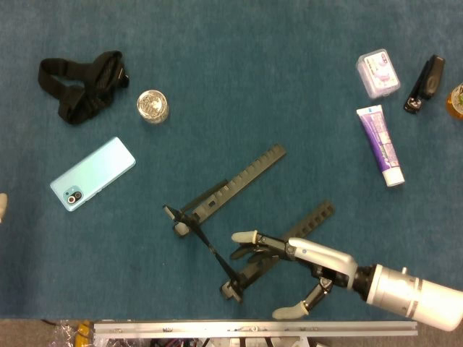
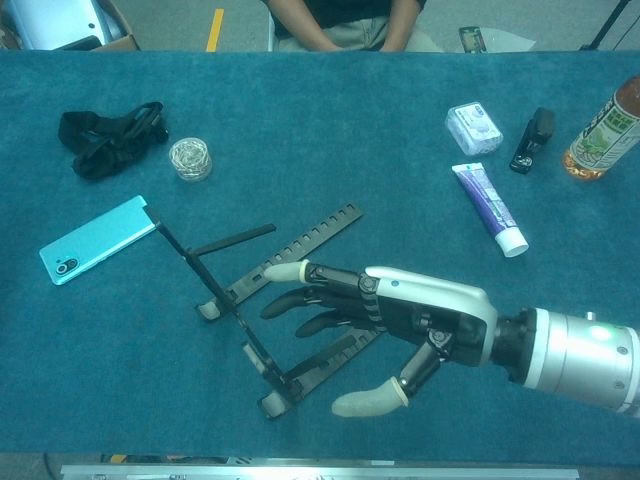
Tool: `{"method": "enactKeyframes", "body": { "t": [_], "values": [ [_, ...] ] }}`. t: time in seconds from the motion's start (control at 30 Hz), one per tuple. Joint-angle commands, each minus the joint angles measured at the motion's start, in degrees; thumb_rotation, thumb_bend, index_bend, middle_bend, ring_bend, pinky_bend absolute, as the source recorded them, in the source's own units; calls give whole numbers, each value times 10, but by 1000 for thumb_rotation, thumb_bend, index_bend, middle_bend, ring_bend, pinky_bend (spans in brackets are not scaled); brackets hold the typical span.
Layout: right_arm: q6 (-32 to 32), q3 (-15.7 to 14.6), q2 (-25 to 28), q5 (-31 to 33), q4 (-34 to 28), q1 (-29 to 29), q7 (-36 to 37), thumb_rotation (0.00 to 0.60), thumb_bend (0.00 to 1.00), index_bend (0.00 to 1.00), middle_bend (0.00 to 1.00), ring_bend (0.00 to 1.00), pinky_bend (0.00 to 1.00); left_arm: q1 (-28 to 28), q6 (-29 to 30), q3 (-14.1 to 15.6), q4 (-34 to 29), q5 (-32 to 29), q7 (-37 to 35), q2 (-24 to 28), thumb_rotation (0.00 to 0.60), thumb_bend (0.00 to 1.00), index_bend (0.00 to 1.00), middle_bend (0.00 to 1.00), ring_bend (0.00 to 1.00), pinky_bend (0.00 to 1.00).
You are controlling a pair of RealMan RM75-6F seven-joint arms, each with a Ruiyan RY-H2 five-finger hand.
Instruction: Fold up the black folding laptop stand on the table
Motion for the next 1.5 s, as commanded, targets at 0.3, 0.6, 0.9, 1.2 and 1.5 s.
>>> {"method": "enactKeyframes", "body": {
  "t": [0.3,0.6,0.9,1.2,1.5],
  "values": [
    [-41,12,9,27,-13,13,-38,600,174,186,440,219,187,0,2,0,-1,1,1,1,600,276,182,177,77,143],
    [-71,31,14,52,-25,25,-67,600,176,226,492,278,225,1,4,0,-2,0,3,1,600,276,182,176,77,143],
    [-73,35,44,47,-38,31,-62,600,178,254,535,336,267,0,2,1,-5,2,10,0,600,276,182,176,77,143],
    [-86,30,36,43,-29,32,-55,600,178,254,551,358,294,0,1,3,-5,2,14,-4,600,276,182,177,76,143],
    [-90,34,24,49,-19,30,-59,600,177,254,551,357,294,3,5,2,-4,0,12,-1,600,276,182,176,76,143]
  ]
}}
